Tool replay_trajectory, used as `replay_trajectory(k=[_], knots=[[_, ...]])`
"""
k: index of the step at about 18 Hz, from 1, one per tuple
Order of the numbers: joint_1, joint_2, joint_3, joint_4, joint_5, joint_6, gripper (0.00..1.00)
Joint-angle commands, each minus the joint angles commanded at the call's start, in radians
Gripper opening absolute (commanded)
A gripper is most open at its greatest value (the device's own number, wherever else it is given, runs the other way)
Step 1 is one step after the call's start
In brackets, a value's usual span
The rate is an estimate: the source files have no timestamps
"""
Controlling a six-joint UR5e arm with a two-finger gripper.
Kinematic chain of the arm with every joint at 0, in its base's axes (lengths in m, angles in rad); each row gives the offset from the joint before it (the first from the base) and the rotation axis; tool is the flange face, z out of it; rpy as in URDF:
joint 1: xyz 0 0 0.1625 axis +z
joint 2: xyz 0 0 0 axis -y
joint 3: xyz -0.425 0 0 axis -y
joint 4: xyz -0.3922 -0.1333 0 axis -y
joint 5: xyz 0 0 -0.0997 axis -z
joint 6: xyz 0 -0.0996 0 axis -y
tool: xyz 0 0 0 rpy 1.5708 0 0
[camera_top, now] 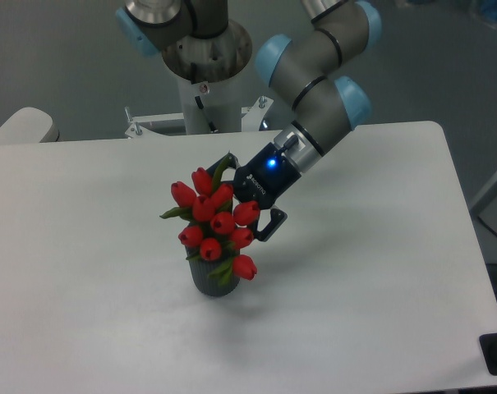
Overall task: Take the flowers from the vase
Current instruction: 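Close the gripper around the tulip stems above the vase rim, then lift the tulip bunch straight up out of the grey vase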
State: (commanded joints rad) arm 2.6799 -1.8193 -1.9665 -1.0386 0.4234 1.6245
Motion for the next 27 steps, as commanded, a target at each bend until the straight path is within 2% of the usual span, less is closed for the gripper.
replay_trajectory(k=[3, 7, 12, 15, 21, 27], knots=[[0.0, -0.002, 0.0, 0.011, -0.005, -0.002, 0.99], [0.006, -0.005, -0.002, 0.011, -0.043, -0.002, 0.69], [0.014, -0.003, -0.002, 0.012, -0.049, -0.003, 0.39], [0.014, -0.003, 0.001, 0.012, -0.049, -0.003, 0.36], [0.029, 0.002, 0.003, 0.015, -0.078, -0.005, 0.35], [0.057, 0.027, 0.014, 0.019, -0.104, -0.104, 0.35]])
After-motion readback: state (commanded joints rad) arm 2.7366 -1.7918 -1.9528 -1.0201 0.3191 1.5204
